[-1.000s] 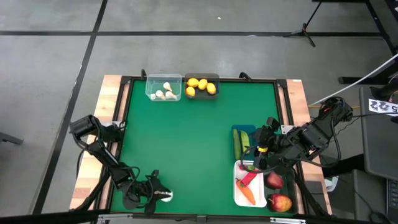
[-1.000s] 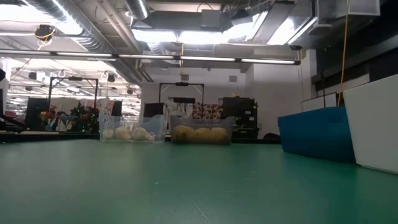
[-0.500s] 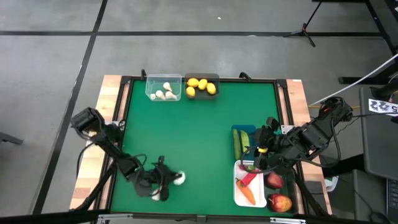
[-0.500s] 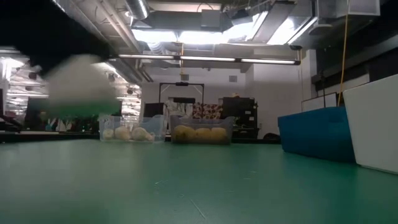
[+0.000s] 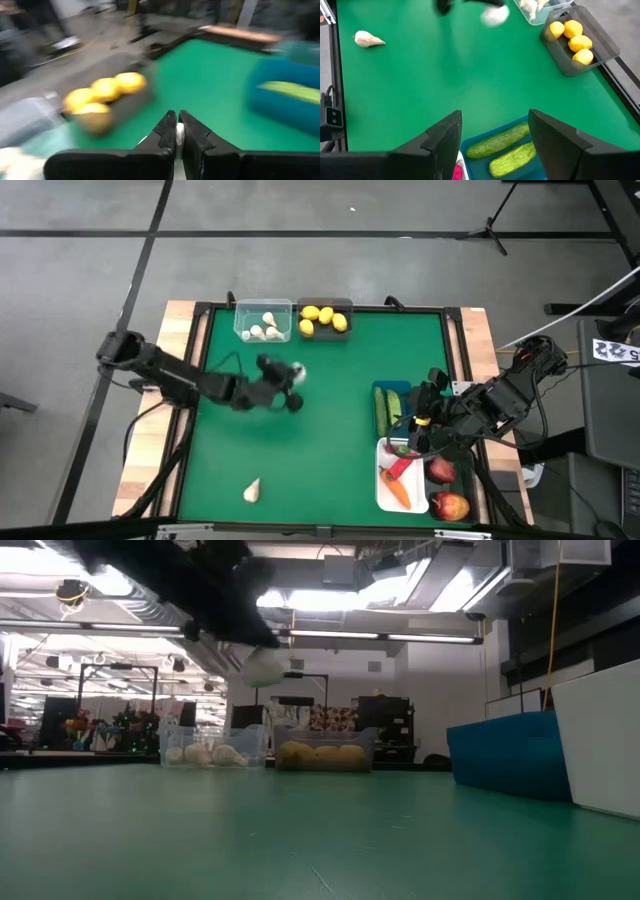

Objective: Sort produce into baskets
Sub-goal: Put the white garlic into the transparent bin

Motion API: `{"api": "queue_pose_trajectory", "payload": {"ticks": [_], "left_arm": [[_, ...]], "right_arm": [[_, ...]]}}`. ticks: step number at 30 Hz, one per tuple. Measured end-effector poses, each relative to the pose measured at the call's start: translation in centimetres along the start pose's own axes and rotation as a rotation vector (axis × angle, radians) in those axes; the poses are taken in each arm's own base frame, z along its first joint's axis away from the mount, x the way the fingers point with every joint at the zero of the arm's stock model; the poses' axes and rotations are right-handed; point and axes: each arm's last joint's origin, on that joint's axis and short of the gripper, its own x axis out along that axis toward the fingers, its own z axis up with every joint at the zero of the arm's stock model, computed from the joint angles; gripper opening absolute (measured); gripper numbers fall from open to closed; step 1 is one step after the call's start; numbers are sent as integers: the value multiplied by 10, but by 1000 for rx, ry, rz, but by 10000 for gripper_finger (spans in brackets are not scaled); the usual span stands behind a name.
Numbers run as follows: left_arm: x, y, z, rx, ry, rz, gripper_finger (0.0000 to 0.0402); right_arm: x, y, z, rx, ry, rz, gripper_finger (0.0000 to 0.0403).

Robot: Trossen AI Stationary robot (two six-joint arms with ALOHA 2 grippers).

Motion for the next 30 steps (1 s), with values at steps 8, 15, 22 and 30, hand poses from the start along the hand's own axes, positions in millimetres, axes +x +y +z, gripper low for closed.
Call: {"api": "queue_pose_trajectory", "payload": {"ticks": [8, 15, 22, 30], "left_arm": [[44, 82, 19, 22, 101, 228, 15], [68, 133, 22, -23, 156, 308, 16], [75, 159, 24, 49, 175, 377, 51], [78, 170, 22, 35, 203, 364, 156]], "right_arm": [[0, 0, 0, 0, 0, 0, 230], [0, 0, 0, 0, 1, 1, 230], [0, 0, 0, 3, 6, 6, 230], [0, 0, 0, 30, 8, 10, 230]]}}
